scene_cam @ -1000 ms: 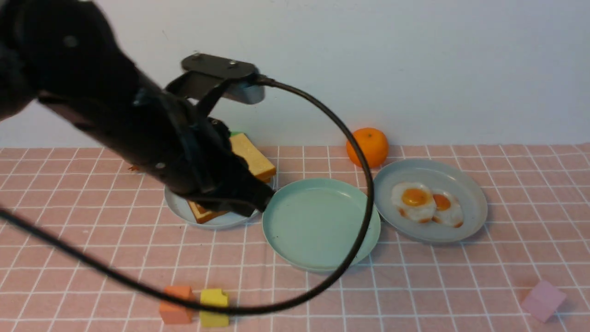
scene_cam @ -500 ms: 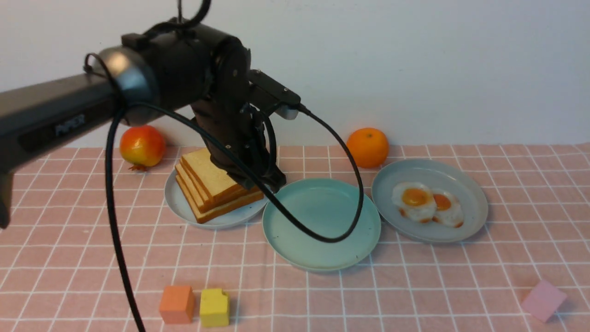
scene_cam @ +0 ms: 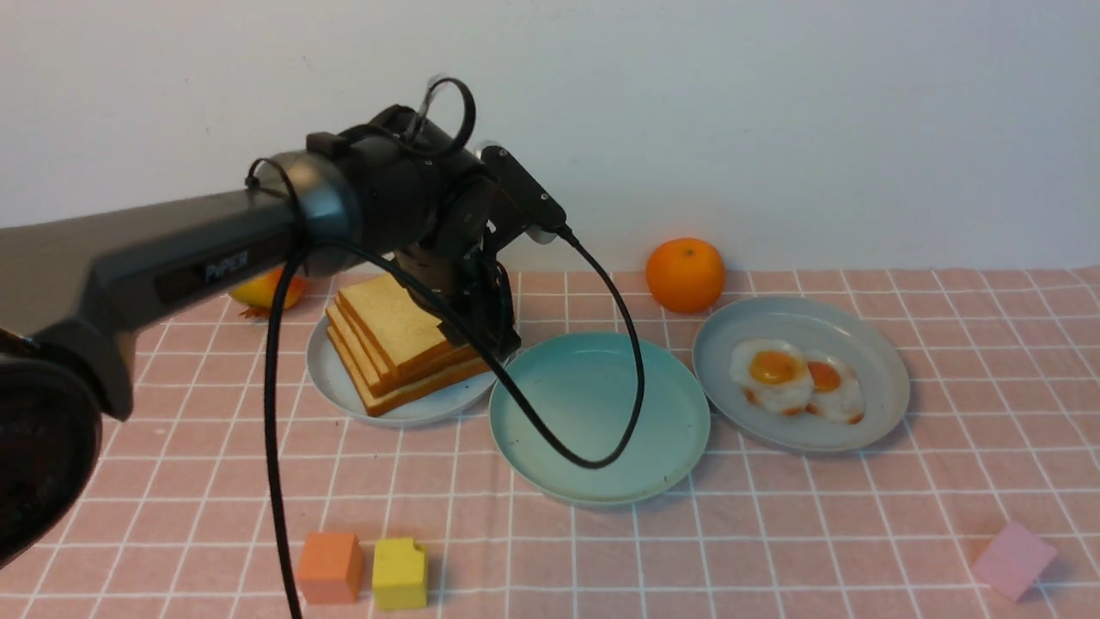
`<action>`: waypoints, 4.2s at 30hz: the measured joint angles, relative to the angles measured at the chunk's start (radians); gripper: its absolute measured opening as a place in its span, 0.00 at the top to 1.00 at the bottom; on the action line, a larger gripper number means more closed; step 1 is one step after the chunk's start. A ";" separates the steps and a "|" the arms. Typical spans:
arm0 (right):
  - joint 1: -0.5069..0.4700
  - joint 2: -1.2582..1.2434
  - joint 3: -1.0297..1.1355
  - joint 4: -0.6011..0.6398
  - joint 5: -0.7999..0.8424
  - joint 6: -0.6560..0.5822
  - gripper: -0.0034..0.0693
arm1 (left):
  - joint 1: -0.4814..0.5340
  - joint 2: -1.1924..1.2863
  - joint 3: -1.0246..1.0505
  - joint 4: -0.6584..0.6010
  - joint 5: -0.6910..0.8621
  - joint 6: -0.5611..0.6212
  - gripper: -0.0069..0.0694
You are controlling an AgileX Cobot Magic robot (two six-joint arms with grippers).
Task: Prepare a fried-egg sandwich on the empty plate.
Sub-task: Use the left arm to grab a slice of bread, then use the left arm to put a slice of bread into the empty plate in the middle
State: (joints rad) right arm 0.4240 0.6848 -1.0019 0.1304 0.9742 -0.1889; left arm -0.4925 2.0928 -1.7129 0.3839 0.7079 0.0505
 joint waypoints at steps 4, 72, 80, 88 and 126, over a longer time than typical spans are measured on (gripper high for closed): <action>0.000 0.000 0.000 0.000 0.000 0.000 0.93 | 0.000 0.019 0.000 0.025 -0.011 -0.057 0.42; 0.000 0.000 0.000 0.027 0.027 0.003 0.88 | 0.089 0.024 -0.004 -0.228 -0.035 0.151 0.72; 0.000 0.000 0.000 0.049 0.033 0.003 0.87 | 0.089 0.017 -0.004 -0.218 -0.038 0.151 0.87; 0.000 0.000 0.000 0.049 0.052 0.003 0.87 | 0.088 -0.137 -0.003 -0.274 -0.006 0.165 0.87; 0.000 -0.194 0.000 0.049 0.138 0.005 0.87 | -0.198 -0.017 0.128 -0.372 -0.175 0.318 0.60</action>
State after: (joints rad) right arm 0.4240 0.4904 -1.0019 0.1799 1.1124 -0.1837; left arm -0.6910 2.0761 -1.5849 0.0119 0.5333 0.3685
